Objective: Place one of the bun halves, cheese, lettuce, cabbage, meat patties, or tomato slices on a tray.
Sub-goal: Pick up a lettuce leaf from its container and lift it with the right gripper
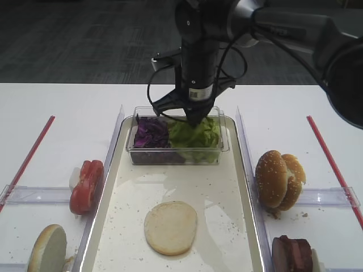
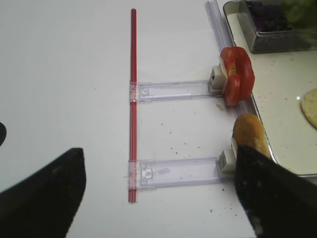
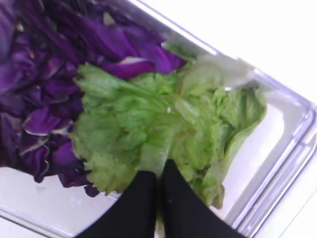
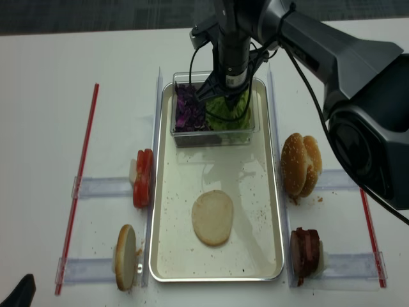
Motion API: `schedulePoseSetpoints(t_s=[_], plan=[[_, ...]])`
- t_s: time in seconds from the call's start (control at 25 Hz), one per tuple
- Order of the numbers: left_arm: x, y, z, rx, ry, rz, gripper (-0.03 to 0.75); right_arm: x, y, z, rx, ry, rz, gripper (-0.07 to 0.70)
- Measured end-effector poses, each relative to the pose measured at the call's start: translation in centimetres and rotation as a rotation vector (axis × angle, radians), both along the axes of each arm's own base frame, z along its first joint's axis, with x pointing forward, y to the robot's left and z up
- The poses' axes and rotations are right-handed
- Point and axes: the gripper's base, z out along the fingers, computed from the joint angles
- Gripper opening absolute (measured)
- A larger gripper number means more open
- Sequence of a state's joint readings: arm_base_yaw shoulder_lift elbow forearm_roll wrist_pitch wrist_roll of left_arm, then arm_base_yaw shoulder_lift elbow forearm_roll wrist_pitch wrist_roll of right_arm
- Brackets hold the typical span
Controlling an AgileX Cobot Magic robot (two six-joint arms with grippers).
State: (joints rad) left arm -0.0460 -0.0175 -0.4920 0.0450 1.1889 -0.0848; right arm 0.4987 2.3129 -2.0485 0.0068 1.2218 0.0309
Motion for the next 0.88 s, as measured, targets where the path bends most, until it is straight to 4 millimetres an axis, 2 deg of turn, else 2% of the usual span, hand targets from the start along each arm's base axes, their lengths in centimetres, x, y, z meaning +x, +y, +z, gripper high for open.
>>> schedulePoseSetpoints(t_s=[0.16,0.56,0.88], plan=[[0.0,0.0,0.0,0.000,0.000,0.000,0.565,0.3,0.2,1.2,0.025,-0.033,-0.010,0.053],[0.0,0.0,0.0,0.000,0.000,0.000,0.565,-0.3,0.0,3.8,0.058,-0.065,-0.026,0.053],[0.0,0.0,0.0,0.000,0.000,0.000,0.565,-1.0,-0.4,6.7,0.087,-0.108,-0.026,0.053]])
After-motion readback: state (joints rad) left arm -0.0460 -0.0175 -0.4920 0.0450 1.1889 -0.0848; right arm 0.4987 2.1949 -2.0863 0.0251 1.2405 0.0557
